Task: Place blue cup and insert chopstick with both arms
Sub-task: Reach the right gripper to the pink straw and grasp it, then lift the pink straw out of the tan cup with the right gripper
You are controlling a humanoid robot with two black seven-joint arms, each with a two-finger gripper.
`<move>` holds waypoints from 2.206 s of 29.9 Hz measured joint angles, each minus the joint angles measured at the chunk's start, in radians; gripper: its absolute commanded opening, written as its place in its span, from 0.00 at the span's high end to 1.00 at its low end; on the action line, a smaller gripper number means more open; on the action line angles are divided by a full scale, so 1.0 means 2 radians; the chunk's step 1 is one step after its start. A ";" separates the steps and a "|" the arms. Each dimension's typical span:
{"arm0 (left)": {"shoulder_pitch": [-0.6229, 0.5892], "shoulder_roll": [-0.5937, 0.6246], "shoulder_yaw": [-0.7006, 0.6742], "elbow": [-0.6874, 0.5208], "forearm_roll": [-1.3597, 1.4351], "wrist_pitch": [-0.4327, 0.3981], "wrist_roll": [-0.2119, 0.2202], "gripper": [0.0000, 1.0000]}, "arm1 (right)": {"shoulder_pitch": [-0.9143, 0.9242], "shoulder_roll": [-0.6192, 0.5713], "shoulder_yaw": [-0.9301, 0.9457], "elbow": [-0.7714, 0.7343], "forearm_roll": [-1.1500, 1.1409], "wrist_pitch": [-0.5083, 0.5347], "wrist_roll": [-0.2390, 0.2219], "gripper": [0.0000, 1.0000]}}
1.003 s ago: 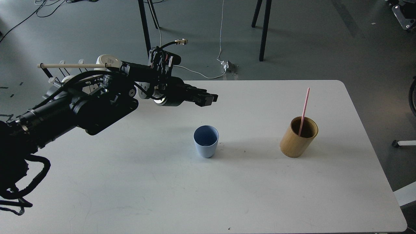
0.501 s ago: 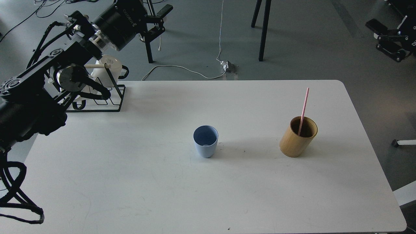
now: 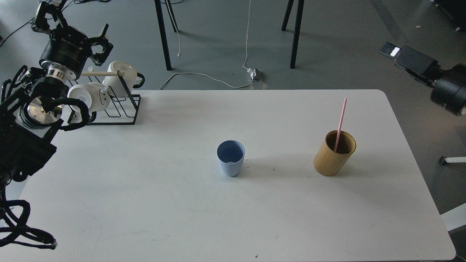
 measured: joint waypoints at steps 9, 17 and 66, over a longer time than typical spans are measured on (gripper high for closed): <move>-0.005 -0.011 -0.001 0.002 -0.001 0.000 -0.002 0.00 | 0.003 0.078 -0.062 -0.066 -0.098 -0.009 -0.043 0.24; -0.005 -0.012 -0.001 0.006 -0.001 0.000 -0.002 0.00 | 0.006 0.113 -0.078 -0.108 -0.104 -0.009 -0.060 0.34; -0.022 -0.016 0.001 0.006 0.000 0.000 -0.002 0.00 | 0.200 0.039 -0.140 -0.041 -0.100 0.001 -0.071 0.97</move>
